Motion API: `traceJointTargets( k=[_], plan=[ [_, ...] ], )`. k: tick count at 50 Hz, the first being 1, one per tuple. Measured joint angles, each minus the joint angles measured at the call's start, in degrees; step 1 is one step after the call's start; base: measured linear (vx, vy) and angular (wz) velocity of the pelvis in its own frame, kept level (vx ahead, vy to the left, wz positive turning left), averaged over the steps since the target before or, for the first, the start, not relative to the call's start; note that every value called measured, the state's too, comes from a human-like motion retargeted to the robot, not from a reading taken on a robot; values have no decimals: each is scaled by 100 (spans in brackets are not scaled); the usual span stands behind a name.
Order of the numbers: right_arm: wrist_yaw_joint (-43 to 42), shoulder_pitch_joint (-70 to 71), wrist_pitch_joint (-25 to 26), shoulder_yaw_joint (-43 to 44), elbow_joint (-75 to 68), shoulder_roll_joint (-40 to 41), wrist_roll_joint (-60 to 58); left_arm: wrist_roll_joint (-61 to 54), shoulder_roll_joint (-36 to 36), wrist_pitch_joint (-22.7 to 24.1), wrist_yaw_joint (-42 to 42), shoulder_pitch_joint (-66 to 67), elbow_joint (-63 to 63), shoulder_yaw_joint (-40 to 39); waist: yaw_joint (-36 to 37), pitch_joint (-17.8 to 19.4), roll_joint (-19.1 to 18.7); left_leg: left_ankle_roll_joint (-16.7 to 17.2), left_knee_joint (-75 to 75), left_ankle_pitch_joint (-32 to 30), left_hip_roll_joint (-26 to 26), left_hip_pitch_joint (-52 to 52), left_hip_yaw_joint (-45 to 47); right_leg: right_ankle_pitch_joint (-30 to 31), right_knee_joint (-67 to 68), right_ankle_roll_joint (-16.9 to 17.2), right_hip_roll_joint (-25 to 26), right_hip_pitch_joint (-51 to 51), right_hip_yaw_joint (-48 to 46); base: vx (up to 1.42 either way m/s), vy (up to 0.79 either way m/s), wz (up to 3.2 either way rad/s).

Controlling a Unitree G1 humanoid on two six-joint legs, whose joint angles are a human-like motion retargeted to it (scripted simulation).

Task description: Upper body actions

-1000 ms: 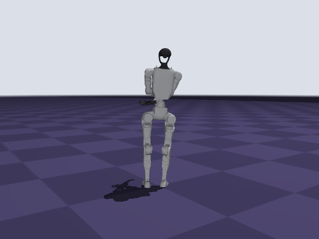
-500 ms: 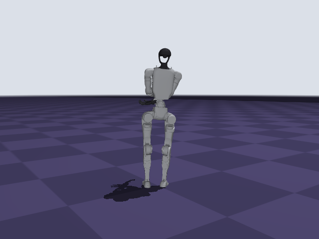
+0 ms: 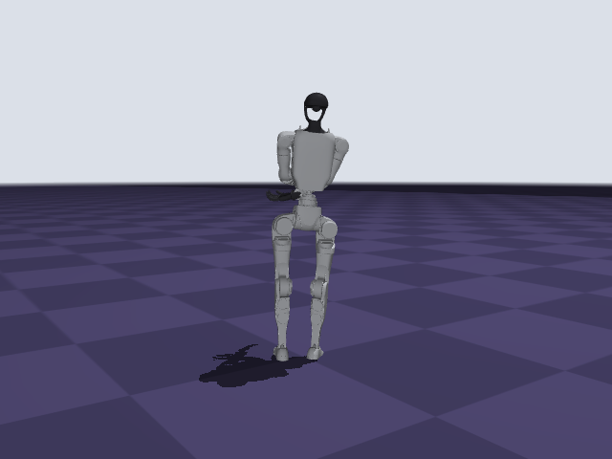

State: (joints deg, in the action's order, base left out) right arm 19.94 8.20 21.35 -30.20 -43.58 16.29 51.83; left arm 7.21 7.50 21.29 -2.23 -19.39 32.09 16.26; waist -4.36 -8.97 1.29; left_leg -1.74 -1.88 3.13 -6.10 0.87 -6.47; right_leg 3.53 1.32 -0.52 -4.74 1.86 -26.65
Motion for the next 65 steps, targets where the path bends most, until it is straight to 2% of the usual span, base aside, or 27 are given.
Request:
traceJointTargets(
  k=[33, 56, 65],
  plan=[
    [68, -20, -41, 71, -66, 40, 186, 96, -6, -126, 405, -11, 24, 47, 30, -17, 2, -2, -7, 7, -5, 6, -63, -27, 5, -8, 1, -3, -35, 0, 0, 0],
    [531, -153, -610, 113, 1, 173, 1240, 493, -271, -274, 1473, -243, -302, 224, 73, -14, 8, -7, -7, 3, -18, 26, -115, -45, 5, -5, -9, 5, -70, 0, 0, 0],
    [364, -43, -400, 65, 87, 61, 910, 457, -232, -286, 1141, -135, -307, 108, 53, -16, 36, -9, -11, 11, -18, 23, -103, -43, 9, -9, -13, 16, -60, 0, 0, 0]
  ],
)
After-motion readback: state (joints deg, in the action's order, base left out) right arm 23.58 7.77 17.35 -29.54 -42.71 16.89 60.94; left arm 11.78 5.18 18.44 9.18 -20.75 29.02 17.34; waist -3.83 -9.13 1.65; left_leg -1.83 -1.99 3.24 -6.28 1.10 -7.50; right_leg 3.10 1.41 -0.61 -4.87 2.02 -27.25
